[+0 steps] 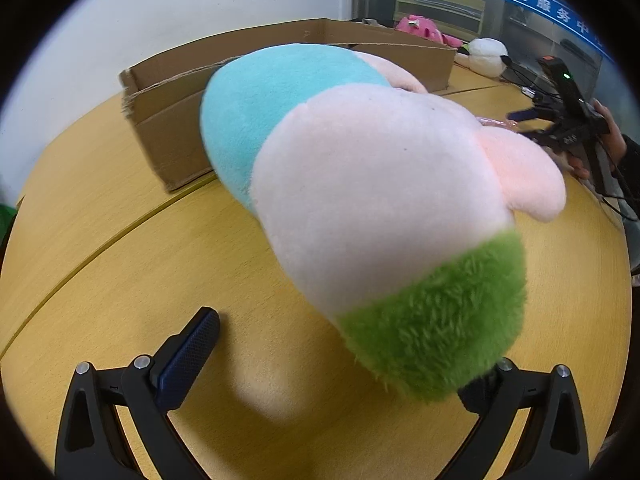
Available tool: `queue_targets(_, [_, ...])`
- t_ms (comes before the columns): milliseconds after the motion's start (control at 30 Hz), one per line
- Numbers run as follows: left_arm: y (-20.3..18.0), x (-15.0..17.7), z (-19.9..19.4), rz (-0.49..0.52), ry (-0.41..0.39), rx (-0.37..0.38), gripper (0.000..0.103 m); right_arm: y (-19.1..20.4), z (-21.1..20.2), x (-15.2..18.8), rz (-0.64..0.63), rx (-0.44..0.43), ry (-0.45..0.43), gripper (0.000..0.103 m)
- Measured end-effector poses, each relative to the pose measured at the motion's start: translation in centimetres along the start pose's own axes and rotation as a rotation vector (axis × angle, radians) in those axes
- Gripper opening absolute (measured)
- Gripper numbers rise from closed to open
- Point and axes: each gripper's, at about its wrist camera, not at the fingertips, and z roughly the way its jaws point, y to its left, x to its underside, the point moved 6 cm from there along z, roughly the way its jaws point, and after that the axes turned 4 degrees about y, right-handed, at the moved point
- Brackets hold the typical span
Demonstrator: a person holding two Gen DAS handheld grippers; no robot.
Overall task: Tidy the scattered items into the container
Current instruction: 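Move both grippers to the pig plush and close them on it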
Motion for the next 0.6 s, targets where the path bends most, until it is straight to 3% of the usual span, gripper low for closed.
queue_targets(167, [0.5,0.4,-4.2,-0.08,-0.093,-0.183,0.102,2.1,-2.2,1.9,-0.021,-0.049,-0.01,0.103])
queue_targets(233, [0.3,-0.2,-6.6,-0.125,-0.149,-0.202,0.102,2.8,-4.0,1.8,0.012,-0.034,-0.052,0.103])
queue_targets(333, [-1.7,-1.7,-9.7,-0.182,-0.245,-0.155,0.102,4.6,-6.9,0.7,0.011,-0.037,-0.13,0.103])
queue_targets(500, [-4.9,-3.3,-13.5,-0.22,-0.364,0.031,0.102,7.5,-10.1,-1.5,0.019,-0.1,-0.224,0.103])
queue_targets(600, [-6.0,-4.1,-13.8,-0.209,-0.378,0.025,0.102,9.2,-10.6,-1.9,-0.025,-0.099,-0.233,0.103])
